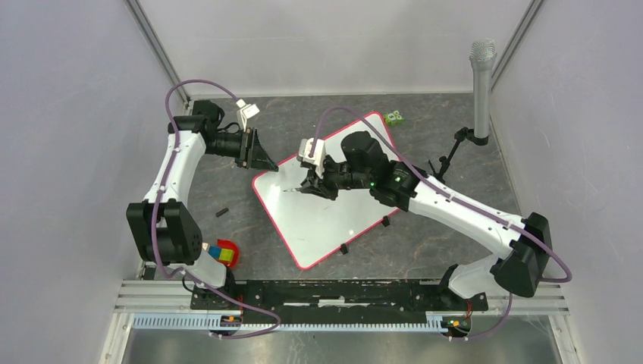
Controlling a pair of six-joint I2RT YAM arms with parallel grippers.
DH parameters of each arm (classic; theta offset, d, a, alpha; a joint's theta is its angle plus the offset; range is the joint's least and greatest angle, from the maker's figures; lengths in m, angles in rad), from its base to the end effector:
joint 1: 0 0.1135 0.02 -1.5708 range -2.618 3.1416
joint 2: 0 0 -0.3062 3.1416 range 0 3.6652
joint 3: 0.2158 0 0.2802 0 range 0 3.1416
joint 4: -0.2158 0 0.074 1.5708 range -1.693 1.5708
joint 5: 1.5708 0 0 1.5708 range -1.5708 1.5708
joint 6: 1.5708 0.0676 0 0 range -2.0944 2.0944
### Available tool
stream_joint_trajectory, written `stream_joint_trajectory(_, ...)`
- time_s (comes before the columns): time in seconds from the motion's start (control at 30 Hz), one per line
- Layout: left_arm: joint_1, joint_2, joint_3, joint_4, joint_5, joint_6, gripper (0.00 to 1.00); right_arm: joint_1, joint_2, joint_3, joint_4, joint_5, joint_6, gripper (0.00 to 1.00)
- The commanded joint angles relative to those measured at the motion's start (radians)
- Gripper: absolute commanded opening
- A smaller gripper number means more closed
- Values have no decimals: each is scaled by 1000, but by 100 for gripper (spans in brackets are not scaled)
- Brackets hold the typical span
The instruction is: Write a sentence on the whiteboard
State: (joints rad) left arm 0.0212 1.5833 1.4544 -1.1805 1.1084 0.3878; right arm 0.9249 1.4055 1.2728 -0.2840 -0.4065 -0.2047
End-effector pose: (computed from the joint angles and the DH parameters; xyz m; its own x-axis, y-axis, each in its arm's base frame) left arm 0.3311 -0.0535 0.3434 -0.8102 0.1516 -0.5662 0.5705 0.4251 -0.7027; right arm 0.2033 0.3142 0.3837 -0.0452 -0.3702 -0.9279 -0.9808 0.1929 -0.0292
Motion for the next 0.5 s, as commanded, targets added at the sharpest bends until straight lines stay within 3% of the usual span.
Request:
stream_joint_trajectory(0.0, -5, -8, -8, -4, 2, 40, 49, 25, 43, 81, 70, 48, 13, 0)
stream_joint_trajectory(0.23, -46, 19, 7, -4, -21, 36, 30, 43, 104, 144, 80, 57, 16, 0)
stream_joint_trajectory(0.47, -69, 27, 17, -4, -43, 36, 19, 56, 137, 155, 72, 95, 1, 0)
